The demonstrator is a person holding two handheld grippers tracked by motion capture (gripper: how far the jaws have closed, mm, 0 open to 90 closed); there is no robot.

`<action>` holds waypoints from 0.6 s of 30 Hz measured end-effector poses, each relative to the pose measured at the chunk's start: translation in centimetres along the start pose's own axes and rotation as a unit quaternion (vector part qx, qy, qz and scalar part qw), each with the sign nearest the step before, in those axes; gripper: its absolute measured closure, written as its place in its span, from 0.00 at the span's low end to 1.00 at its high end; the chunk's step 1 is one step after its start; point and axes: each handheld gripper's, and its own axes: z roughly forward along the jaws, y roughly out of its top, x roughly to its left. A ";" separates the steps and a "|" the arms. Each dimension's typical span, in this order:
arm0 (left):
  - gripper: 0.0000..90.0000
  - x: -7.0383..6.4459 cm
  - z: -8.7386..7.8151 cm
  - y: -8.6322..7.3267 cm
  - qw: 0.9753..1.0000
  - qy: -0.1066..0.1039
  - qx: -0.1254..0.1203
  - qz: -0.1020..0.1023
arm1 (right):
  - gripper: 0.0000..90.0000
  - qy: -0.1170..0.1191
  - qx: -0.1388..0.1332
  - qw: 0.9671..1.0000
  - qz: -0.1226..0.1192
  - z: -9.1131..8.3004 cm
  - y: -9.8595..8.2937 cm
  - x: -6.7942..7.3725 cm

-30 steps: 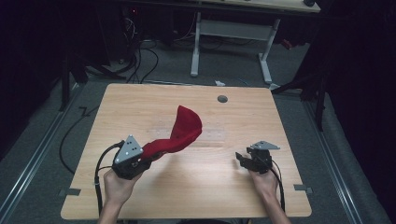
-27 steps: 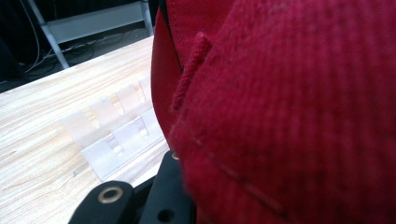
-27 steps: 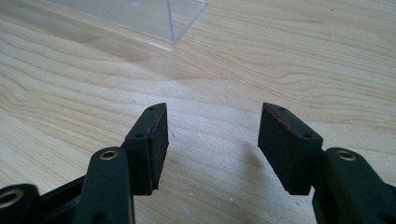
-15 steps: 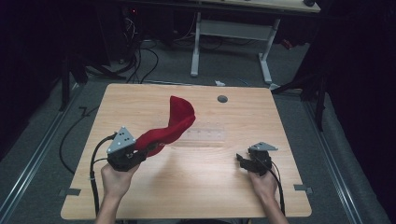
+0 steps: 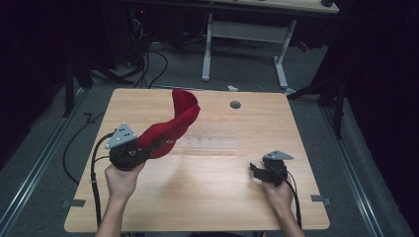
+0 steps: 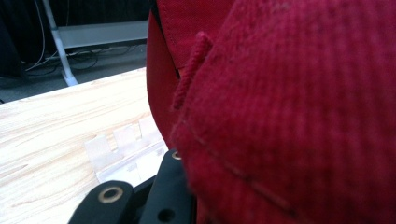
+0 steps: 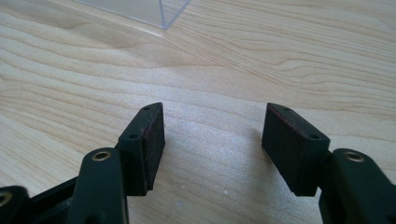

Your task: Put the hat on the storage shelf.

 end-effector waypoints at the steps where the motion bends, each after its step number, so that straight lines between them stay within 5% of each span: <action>1: 0.90 0.0 0.1 0.1 1.000 0.000 -0.002 -0.003 | 0.44 0.000 0.000 1.000 0.000 0.0 0.0 0.0; 18: 0.90 1.9 2.5 1.9 0.999 0.027 -0.032 -0.023 | 0.42 0.001 0.001 1.000 -0.001 0.0 0.0 0.1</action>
